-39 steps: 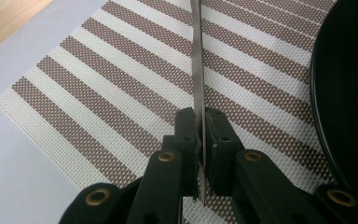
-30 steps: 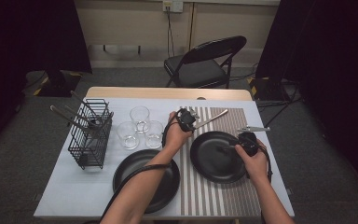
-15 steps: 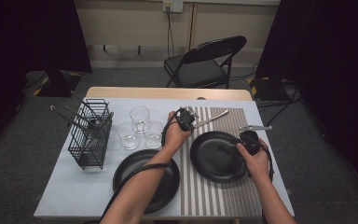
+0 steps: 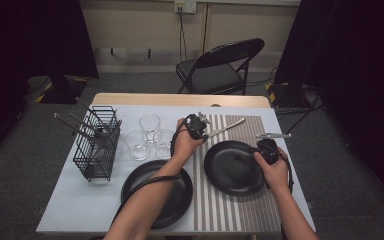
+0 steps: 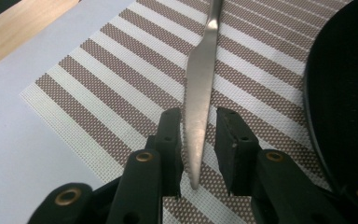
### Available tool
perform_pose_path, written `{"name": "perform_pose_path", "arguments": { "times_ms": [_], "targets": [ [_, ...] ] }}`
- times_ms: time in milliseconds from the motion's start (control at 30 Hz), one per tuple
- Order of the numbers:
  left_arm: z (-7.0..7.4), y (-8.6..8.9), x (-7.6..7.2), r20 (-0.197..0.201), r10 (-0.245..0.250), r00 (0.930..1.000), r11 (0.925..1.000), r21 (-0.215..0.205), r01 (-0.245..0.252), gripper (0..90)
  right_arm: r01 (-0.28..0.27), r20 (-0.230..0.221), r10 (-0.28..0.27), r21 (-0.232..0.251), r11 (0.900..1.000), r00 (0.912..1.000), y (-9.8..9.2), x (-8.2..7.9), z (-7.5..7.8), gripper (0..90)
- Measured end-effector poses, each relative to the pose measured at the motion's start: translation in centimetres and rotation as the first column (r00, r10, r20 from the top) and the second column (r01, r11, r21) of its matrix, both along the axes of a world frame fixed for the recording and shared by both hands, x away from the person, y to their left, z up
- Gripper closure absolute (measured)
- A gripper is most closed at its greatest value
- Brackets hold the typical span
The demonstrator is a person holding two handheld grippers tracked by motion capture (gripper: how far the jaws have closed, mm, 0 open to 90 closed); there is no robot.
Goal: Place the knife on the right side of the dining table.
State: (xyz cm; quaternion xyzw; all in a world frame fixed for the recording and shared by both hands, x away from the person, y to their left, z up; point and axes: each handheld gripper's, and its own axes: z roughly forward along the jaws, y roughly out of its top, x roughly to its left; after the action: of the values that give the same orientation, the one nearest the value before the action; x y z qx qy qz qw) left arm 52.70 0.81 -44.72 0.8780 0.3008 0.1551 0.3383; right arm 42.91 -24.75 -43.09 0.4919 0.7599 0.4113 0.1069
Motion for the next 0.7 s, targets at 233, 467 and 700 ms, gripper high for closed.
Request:
{"name": "perform_pose_path", "arguments": {
  "times_ms": [233, 467, 700],
  "targets": [
    [1.0, 0.5, -0.9, -0.021, -0.019, 0.9996, 0.9990, -0.040, 0.018, 68.1, 0.001, 0.001, -0.001, -0.003, 1.000, 1.0000, 0.3, 0.2, 0.0, 24.6],
    [1.8, 0.6, -1.9, -0.030, -0.037, 0.9989, 0.9972, -0.067, 0.035, 59.7, 0.004, -0.002, -0.004, -0.016, 1.000, 1.0000, 0.4, 0.4, 0.2, 24.6],
    [2.3, 0.9, -2.9, -0.033, -0.061, 0.9976, 0.9946, -0.085, 0.058, 53.8, 0.001, -0.006, -0.001, -0.023, 1.000, 1.0000, 0.5, 0.4, 0.3, 24.6]
  ]
}}
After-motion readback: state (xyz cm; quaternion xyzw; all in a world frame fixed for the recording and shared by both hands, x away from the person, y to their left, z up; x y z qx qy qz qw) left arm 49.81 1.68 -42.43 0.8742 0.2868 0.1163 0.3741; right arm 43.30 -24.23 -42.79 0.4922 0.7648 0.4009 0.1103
